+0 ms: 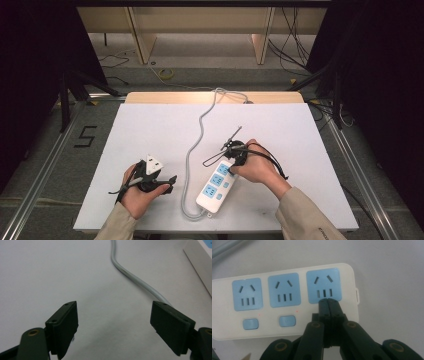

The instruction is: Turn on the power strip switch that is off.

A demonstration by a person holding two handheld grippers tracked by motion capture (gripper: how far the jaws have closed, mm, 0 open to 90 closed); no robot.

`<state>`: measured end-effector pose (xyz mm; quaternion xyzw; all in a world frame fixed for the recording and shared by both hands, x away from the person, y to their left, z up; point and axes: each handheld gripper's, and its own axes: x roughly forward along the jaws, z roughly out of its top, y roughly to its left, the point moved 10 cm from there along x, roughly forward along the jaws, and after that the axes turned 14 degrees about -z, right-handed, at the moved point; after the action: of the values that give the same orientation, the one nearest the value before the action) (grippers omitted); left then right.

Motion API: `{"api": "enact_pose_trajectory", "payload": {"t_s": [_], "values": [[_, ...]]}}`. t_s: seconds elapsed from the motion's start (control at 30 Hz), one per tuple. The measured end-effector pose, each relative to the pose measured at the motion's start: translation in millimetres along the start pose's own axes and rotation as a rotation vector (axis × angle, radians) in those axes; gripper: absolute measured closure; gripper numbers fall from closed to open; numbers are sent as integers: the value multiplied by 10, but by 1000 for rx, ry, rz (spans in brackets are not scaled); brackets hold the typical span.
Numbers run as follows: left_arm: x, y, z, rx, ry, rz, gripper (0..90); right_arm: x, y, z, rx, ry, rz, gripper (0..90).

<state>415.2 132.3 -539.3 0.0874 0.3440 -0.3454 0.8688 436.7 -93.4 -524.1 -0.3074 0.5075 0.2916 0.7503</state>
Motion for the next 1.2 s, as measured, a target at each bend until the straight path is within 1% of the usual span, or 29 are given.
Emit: {"api": "enact_pose_trajectory", "payload": {"t_s": [0.03, 0.07, 0.1, 0.27, 0.33, 0.5, 0.57, 0.63, 0.7, 0.73, 0.77, 0.8, 0.87, 0.9, 0.93, 1.03, 1.07, 1.13, 1.17, 1.2], "values": [[-1, -1, -1, 0, 0, 0, 221, 0, 0, 0, 0, 0, 0, 900], [0, 0, -1, -1, 0, 0, 221, -37, -30, 23, 4, -26, -7, 900], [-1, 2, -3, 1, 2, 0, 221, -56, -36, 28, 10, -33, -5, 900], [5, -3, -1, -3, 0, -1, 221, -79, -85, 4, 8, -40, -13, 899], [5, -4, -1, -3, 0, -1, 221, -90, -107, -6, 19, -51, -14, 885], [5, -5, -4, -3, 0, -2, 222, -115, -141, -22, 24, -68, -15, 856], [3, -4, -5, -1, 1, -2, 222, -127, -155, -31, 43, -81, -14, 834], [2, -4, -7, -1, 2, -3, 223, -126, -190, -61, 41, -91, -24, 810], [3, -4, -9, -2, 2, -3, 222, -126, -209, -95, 56, -100, -23, 792], [3, -4, -9, -2, 3, -3, 223, -123, -243, -136, 66, -111, -27, 778], [2, -4, -8, -1, 3, -2, 223, -123, -243, -136, 66, -111, -27, 778], [1, -4, -10, 0, 4, -2, 223, -131, -263, -169, 87, -126, -25, 761], [1, -5, -11, -1, 5, -2, 223, -143, -293, -210, 102, -141, -24, 746], [2, -5, -12, -1, 5, -2, 223, -143, -293, -210, 102, -141, -24, 746], [4, -6, -13, -1, 6, -3, 223, -149, -323, -260, 118, -149, -26, 723], [9, -10, -12, -2, 4, -3, 223, -154, -361, -303, 130, -164, -32, 711], [9, -11, -12, -2, 4, -3, 223, -168, -393, -344, 150, -180, -29, 699], [8, -11, -13, -2, 4, -3, 223, -175, -411, -364, 159, -189, -29, 692], [8, -9, -16, -3, 5, -3, 222, -187, -448, -408, 180, -205, -32, 677], [8, -9, -16, -3, 5, -3, 223, -187, -448, -408, 180, -205, -32, 677]]}}
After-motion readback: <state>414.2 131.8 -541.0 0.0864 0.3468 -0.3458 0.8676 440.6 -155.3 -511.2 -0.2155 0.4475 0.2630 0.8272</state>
